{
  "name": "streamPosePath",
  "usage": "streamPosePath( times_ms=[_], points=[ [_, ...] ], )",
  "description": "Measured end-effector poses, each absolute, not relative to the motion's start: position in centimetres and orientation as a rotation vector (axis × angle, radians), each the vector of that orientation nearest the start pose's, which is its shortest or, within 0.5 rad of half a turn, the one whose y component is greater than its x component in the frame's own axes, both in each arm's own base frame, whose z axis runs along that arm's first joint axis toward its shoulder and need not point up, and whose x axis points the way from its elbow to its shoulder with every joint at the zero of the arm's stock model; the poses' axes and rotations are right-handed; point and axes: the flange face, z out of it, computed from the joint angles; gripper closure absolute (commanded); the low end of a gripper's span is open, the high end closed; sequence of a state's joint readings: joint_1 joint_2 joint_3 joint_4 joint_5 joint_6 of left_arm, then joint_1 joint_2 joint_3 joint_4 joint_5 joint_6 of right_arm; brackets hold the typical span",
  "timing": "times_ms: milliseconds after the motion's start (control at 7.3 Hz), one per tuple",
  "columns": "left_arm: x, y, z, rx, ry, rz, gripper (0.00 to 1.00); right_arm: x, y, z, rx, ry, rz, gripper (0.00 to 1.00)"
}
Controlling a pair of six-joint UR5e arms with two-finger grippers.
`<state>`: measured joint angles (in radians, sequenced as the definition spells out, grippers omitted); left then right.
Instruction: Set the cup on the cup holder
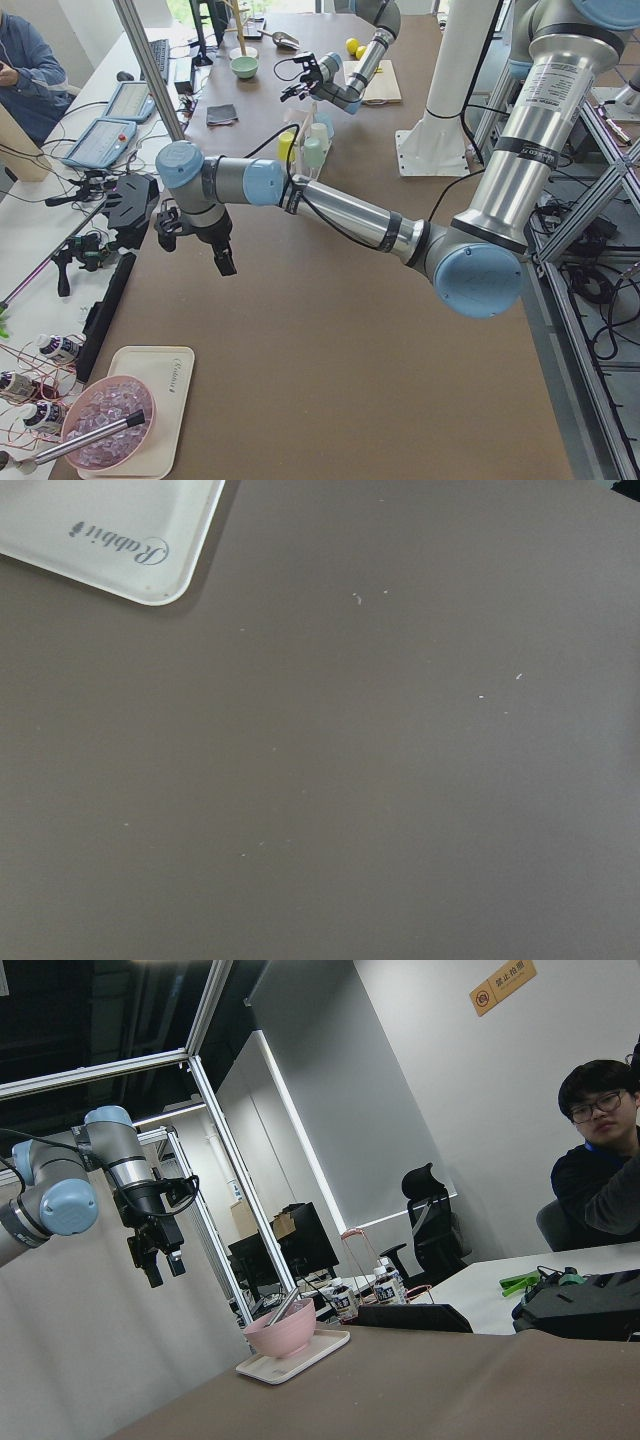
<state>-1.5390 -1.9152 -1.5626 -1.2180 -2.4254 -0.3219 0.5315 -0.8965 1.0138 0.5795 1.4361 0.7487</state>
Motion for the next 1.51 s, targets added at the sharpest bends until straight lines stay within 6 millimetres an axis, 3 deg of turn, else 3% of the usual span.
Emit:
streamPosePath(
  times_ms=[274, 548, 959, 1233, 1507],
  points=[
    [-6.3, -61.1, 53.8, -0.191, 0.846, -0.246, 0.01, -47.9, -48.1, 29.7, 1.512, -1.712, 0.023, 0.00],
    [-6.4, -59.8, 56.9, -0.225, 0.869, -0.235, 0.01, -45.3, -50.4, 28.7, 1.550, -1.682, 0.043, 0.00],
    [-6.2, -59.1, 58.2, -0.245, 0.874, -0.233, 0.01, -39.7, -56.0, 25.6, 1.523, -1.531, -0.010, 0.00],
    [-5.9, -58.5, 59.0, -0.257, 0.866, -0.232, 0.01, -35.5, -60.6, 25.6, 1.438, -1.385, -0.064, 0.00],
    [-5.7, -58.4, 59.1, -0.250, 0.863, -0.211, 0.01, -29.1, -66.0, 26.7, 1.254, -1.214, -0.174, 0.00]
  ],
)
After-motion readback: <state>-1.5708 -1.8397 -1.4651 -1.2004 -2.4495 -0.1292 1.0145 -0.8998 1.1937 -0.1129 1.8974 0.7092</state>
